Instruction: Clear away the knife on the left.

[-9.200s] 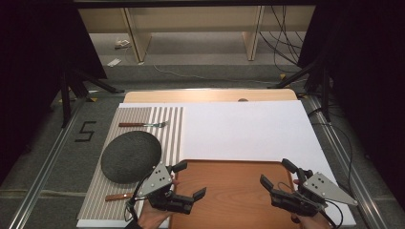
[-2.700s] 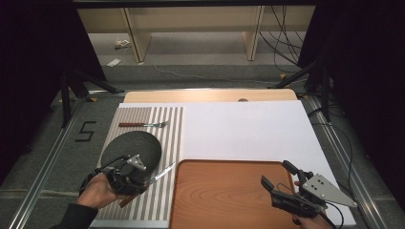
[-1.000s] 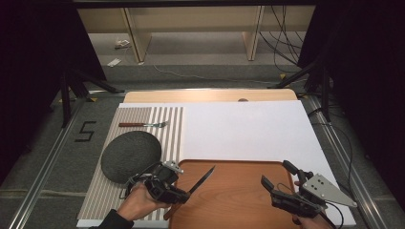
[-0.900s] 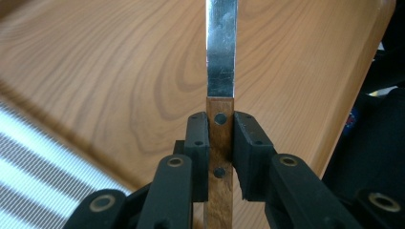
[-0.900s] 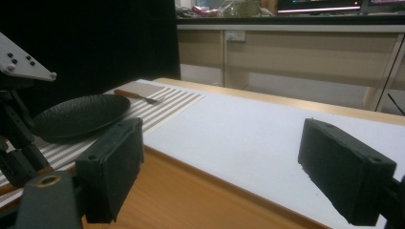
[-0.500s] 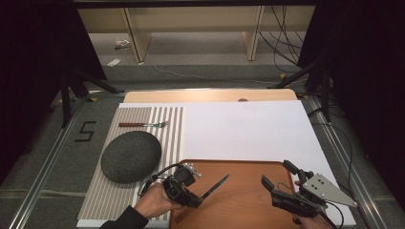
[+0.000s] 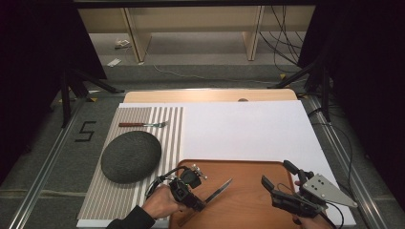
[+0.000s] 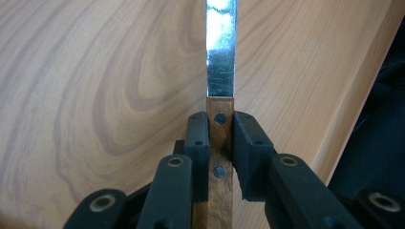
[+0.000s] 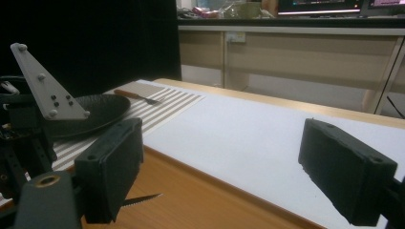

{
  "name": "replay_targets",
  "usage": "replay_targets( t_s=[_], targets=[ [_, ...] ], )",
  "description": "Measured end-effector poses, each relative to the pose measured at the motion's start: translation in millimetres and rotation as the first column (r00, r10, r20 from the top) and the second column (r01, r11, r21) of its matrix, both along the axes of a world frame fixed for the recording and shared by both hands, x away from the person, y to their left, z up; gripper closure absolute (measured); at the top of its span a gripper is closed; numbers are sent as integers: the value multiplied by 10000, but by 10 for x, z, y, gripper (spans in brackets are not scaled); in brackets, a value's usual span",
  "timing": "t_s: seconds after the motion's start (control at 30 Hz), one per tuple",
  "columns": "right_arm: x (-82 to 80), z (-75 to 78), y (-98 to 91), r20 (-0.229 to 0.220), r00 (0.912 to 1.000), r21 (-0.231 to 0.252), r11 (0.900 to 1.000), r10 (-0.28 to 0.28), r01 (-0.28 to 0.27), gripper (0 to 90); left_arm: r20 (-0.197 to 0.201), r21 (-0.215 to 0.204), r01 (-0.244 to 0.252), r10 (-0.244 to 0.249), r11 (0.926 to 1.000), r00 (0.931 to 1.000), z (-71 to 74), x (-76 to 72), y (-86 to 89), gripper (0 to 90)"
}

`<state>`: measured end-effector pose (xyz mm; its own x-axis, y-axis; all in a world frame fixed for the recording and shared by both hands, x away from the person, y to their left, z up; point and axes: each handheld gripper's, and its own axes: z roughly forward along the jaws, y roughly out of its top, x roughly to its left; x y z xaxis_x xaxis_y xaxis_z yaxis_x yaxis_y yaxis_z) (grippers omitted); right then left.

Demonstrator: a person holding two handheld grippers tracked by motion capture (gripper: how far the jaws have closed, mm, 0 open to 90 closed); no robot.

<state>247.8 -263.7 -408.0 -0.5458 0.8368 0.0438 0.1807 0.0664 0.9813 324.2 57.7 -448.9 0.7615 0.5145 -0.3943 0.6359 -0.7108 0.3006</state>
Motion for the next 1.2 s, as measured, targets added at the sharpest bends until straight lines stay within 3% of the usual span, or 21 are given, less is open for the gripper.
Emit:
replay_targets(
  t_s=[0.37, 0.7, 0.83, 0.9, 0.97, 1.1, 1.2],
  targets=[
    [0, 0, 3, -6, 10000, -9, 10000, 27, -27, 163, -296, 263, -234, 242, 9994, 9993, -68, 26, 11, 769],
    [-2, -2, 7, -11, 10000, -45, 10000, 43, -43, 163, -112, 580, -50, 57, 9983, 9999, -96, -7, -26, 766],
    [6, -6, 5, 19, 10000, -22, 10000, 45, -45, 163, -295, 553, 102, -86, 9984, 9995, -117, 0, -27, 757],
    [0, -3, 6, -21, 10000, -45, 10000, 41, -41, 163, -190, 491, 127, -118, 9987, 9997, -102, -3, -21, 721],
    [-2, -4, 7, -24, 10000, -60, 10000, 41, -41, 163, -268, 282, 261, -254, 9993, 9993, -75, -4, -15, 618],
    [4, -8, 6, -18, 10000, -21, 10000, 50, -50, 163, 565, 42, 628, -630, 9980, 9964, 35, -68, -27, 485],
    [11, -10, 6, 8, 10000, -40, 10000, 40, -40, 163, 1453, -187, 793, -757, 9967, 9865, 130, -117, -53, 410]
  ],
)
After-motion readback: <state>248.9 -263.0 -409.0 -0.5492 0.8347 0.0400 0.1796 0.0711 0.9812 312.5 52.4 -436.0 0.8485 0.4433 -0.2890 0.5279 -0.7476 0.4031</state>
